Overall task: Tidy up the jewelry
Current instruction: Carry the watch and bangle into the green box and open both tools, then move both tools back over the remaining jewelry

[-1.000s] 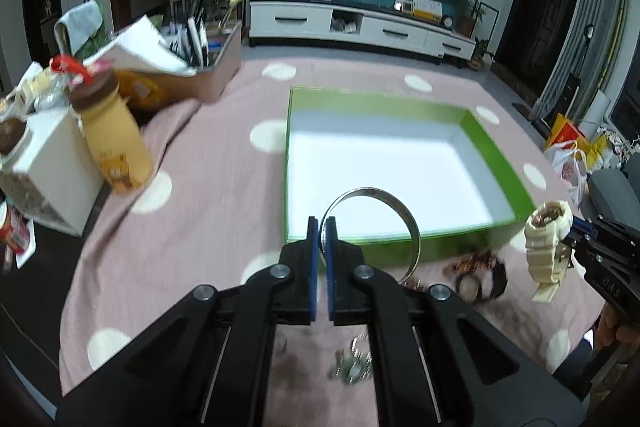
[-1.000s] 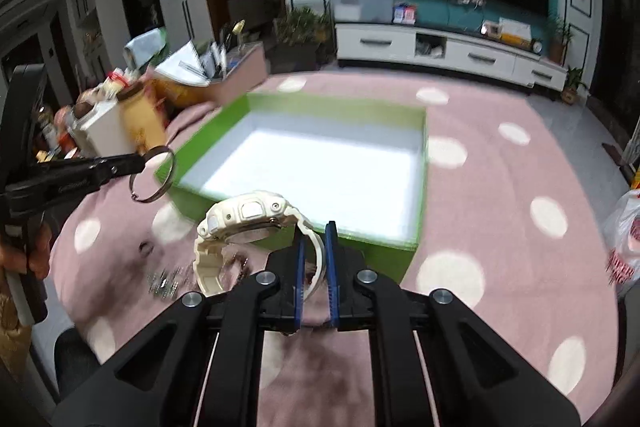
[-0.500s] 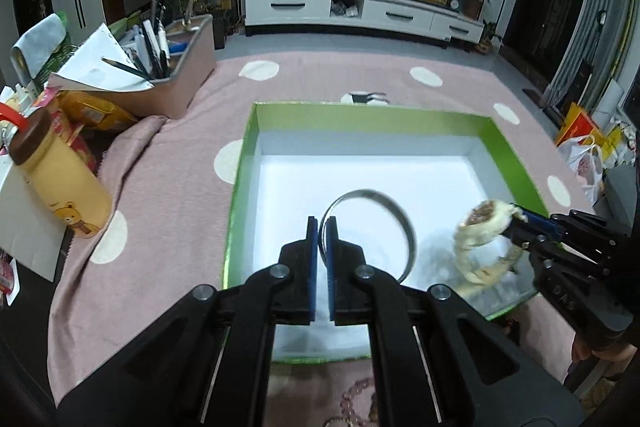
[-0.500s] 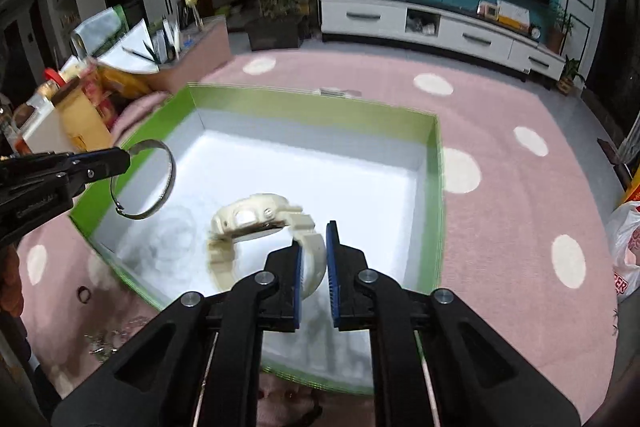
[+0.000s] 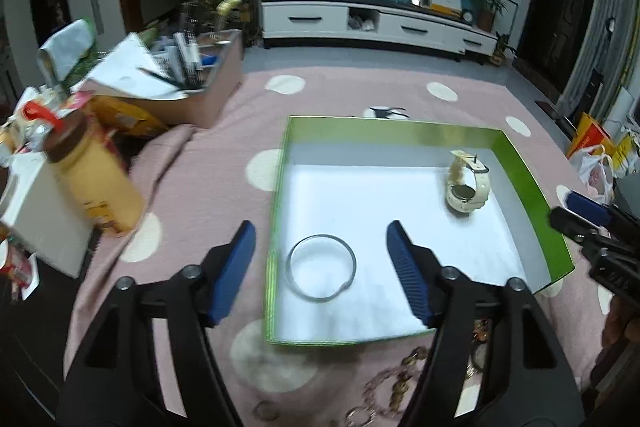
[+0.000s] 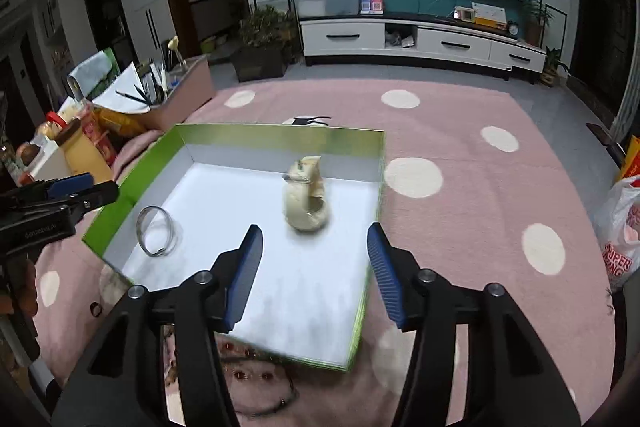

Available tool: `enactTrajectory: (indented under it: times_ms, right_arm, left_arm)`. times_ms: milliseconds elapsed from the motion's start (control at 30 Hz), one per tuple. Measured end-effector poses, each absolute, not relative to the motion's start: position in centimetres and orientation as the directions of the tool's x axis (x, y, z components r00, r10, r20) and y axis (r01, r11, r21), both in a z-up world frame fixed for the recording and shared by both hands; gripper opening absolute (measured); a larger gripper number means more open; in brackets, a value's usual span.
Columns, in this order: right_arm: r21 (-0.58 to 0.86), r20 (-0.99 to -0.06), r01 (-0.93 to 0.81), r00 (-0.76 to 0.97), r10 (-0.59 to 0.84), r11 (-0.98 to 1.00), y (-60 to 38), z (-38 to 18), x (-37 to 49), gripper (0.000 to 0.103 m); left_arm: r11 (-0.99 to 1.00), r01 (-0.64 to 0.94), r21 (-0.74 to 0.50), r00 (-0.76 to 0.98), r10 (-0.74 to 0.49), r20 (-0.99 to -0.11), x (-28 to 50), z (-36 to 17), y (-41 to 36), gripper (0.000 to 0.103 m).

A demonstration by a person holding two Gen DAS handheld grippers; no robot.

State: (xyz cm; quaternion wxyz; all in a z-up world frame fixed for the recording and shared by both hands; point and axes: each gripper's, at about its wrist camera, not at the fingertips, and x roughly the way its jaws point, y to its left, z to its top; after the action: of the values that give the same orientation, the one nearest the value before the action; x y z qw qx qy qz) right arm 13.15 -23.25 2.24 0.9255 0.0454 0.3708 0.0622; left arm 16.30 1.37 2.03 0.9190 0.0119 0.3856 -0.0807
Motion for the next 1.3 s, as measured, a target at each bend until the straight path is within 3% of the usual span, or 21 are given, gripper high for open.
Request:
enactTrajectory:
  times_ms: [633,1300]
  right_arm:
    - [0.206,-0.700,-0.062,0.688,0.191,0.977,-24.4,1.1,4.0,0.055]
    - [0.269,-0.741,-0.167,0.593,0.315,0.949,-21.1,-1.9,1.1,0.055]
  left_arm:
    - [0.993,0.011,-0.117,0.688,-0.092,-0.719,6.6,1.5,8.5,0.075]
    - [0.971,0.202,-0.125,0.559,-0.219,-0.800,1.5,-5.1,2.9,0.075]
